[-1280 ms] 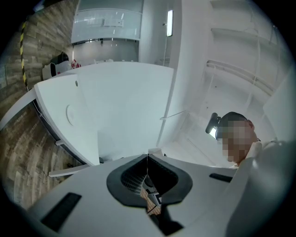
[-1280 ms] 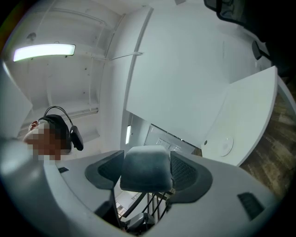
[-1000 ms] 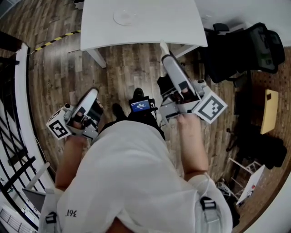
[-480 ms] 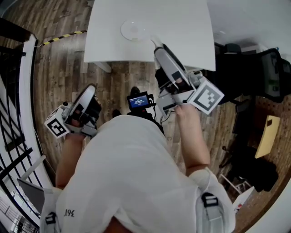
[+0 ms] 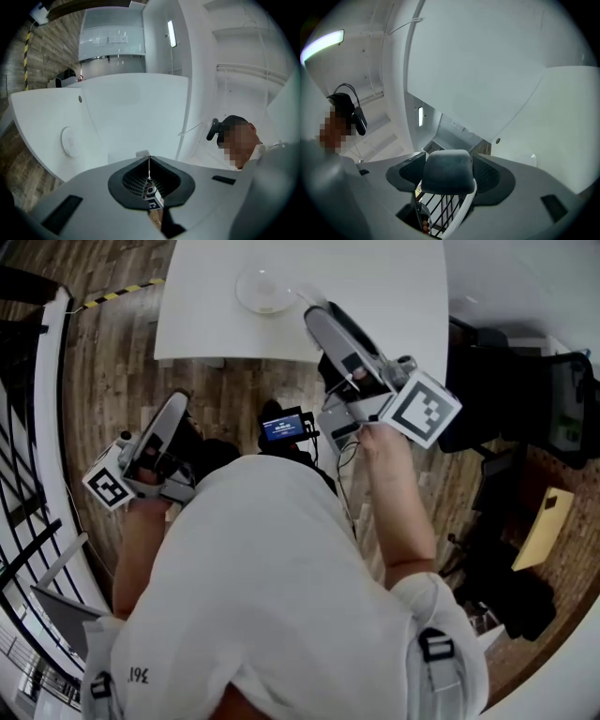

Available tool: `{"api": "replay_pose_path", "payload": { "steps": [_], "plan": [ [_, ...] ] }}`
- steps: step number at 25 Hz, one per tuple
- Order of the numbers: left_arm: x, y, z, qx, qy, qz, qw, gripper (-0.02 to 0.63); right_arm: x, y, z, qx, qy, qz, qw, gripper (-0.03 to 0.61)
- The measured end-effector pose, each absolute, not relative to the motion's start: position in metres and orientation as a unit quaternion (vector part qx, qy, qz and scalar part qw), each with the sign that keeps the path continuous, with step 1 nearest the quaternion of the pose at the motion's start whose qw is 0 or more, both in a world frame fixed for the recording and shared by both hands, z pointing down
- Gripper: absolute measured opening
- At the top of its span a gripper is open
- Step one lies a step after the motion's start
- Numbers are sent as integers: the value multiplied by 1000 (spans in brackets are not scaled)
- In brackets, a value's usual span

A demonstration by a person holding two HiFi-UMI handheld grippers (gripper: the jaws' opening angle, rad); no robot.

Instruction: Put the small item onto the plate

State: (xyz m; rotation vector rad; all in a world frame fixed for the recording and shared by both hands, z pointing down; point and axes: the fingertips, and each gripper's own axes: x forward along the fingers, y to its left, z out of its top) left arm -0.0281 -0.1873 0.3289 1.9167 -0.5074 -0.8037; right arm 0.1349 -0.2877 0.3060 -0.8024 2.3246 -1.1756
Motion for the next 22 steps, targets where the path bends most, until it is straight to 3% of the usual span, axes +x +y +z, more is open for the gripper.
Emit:
{"api": "replay_pose_path", "payload": {
  "steps": [14, 22],
  "plan": [
    [-59, -224, 331, 802, -177, -288, 493, 6, 109, -311, 342, -359, 812, -420, 187, 316],
    [-62, -228, 331, 806, -172, -283, 491, 8, 114, -319, 371, -401, 811, -402, 139, 317]
  ]
}}
